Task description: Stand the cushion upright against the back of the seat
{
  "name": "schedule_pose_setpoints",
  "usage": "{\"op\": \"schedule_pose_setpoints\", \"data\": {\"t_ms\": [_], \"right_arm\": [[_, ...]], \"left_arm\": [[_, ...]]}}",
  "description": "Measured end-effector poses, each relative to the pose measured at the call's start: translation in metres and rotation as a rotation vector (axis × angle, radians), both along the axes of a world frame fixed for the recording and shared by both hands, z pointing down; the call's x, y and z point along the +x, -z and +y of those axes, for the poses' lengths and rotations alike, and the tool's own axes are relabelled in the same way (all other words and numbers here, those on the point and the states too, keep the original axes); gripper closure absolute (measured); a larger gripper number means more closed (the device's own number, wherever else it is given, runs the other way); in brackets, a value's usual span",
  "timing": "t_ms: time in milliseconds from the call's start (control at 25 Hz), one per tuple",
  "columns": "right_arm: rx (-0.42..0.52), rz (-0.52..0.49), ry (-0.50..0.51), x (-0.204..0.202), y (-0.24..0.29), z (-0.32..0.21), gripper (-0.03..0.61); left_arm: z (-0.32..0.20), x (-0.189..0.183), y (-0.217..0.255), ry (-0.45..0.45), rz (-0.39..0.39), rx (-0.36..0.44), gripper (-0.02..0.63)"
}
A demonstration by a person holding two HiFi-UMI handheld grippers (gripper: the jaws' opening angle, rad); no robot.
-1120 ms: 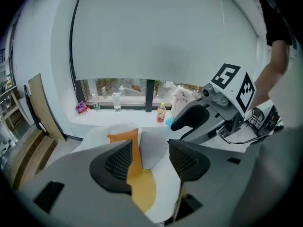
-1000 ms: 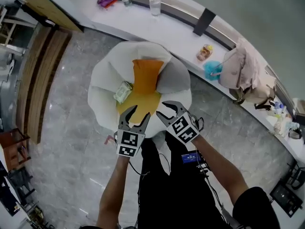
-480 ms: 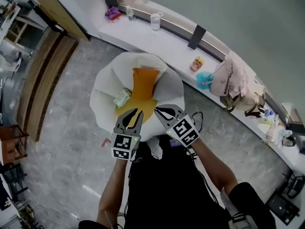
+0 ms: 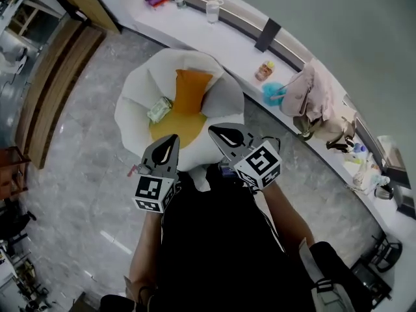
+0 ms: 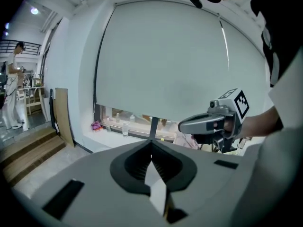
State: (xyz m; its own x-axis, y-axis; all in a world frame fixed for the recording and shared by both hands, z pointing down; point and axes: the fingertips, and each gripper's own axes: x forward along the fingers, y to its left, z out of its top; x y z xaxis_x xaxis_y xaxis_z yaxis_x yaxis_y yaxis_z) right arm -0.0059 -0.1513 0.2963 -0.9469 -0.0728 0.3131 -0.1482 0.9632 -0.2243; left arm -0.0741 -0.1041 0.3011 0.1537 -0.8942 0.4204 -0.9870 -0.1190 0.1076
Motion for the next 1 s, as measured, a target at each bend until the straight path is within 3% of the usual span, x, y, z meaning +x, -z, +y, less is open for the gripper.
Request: {"op": "schedule_pose_setpoints", "data": {"t_ms": [240, 480, 1000], "right_arm": [[-0.042, -0.049, -0.012, 0.017, 0.012, 0.007, 0.563], [-0.02, -0.024, -0.031, 0.017, 0.021, 0.045, 0.563], [-0.06, -0.016, -0.124, -0.054, 0.04, 0.189, 0.563]], "left_arm": [[0.031, 0.001, 0.008, 0.057, 0.013, -0.007, 0.6], [0.069, -0.007, 0.025, 0.039, 0.049, 0.046, 0.6], [0.223, -0.08, 0.031, -0.093, 0.035, 0.095, 0.6]]}}
